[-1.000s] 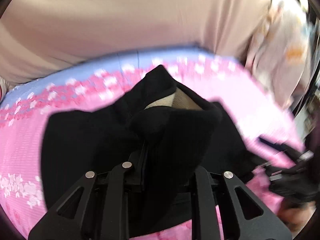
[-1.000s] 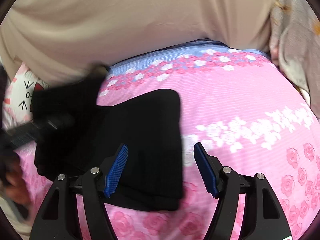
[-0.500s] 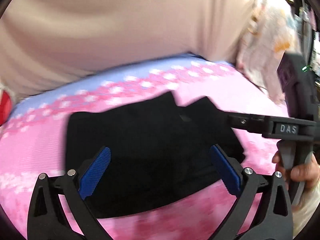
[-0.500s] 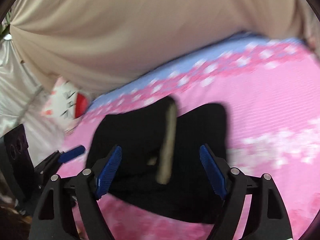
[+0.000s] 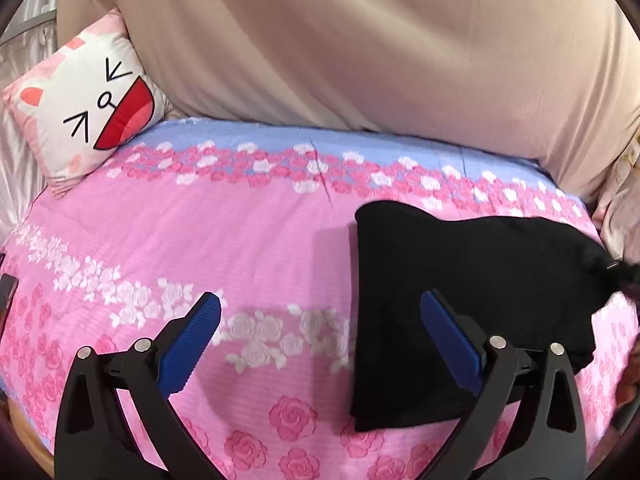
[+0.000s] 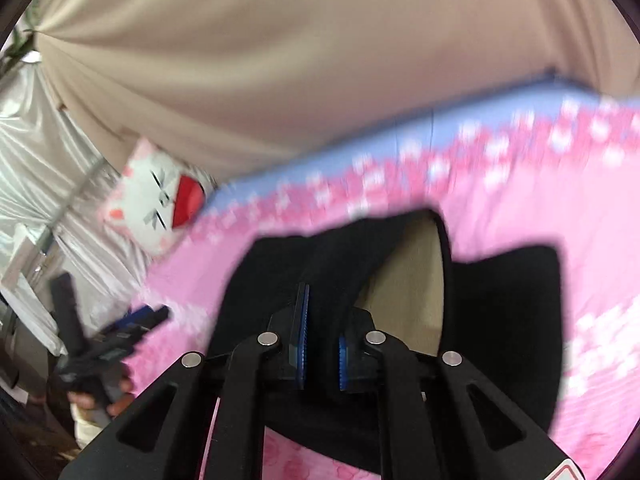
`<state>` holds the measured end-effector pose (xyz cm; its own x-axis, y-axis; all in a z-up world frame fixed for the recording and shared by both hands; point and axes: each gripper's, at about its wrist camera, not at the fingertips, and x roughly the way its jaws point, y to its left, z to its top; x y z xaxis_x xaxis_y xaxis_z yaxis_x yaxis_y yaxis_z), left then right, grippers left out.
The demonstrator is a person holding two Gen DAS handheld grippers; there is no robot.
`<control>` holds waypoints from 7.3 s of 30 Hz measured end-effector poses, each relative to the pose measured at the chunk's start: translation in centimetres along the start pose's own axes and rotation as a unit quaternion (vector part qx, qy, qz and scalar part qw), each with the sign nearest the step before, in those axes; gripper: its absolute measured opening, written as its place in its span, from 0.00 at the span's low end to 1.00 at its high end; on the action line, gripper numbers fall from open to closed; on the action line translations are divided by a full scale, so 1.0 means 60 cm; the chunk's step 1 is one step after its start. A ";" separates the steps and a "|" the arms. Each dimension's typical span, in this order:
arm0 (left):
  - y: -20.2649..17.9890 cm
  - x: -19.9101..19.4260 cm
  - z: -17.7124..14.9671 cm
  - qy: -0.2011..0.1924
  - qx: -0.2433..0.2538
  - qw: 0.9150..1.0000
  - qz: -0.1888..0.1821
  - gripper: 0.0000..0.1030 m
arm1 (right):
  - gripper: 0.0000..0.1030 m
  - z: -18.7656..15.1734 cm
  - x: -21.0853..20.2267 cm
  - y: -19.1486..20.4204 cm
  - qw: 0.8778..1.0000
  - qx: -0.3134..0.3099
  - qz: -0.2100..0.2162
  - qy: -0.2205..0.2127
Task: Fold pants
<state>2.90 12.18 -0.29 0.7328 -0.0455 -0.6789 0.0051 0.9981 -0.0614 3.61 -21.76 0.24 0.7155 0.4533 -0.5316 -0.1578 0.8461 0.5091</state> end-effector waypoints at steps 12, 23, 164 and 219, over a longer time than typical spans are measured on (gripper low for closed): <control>-0.106 0.086 -0.047 0.047 0.081 0.995 0.020 0.95 | 0.53 -0.090 -0.039 -0.153 0.992 0.111 -0.066 0.006; -0.050 0.110 -0.062 0.081 0.046 0.993 0.068 0.95 | 0.61 -0.144 0.022 -0.099 0.996 0.045 0.015 0.075; -0.226 0.086 -0.075 0.097 0.145 0.984 -0.029 0.90 | 0.05 -0.138 -0.058 -0.074 0.977 -0.009 -0.209 0.039; -0.015 -0.002 -0.088 0.123 -0.118 0.952 -0.253 0.87 | 0.83 -0.190 -0.152 -0.127 0.986 0.106 -0.125 -0.027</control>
<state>-0.78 11.04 -4.00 0.4948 -0.5549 -0.6687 0.1407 0.8106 -0.5685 -9.47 -29.15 -6.54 0.7495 0.2183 -0.6249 0.1698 0.8490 0.5003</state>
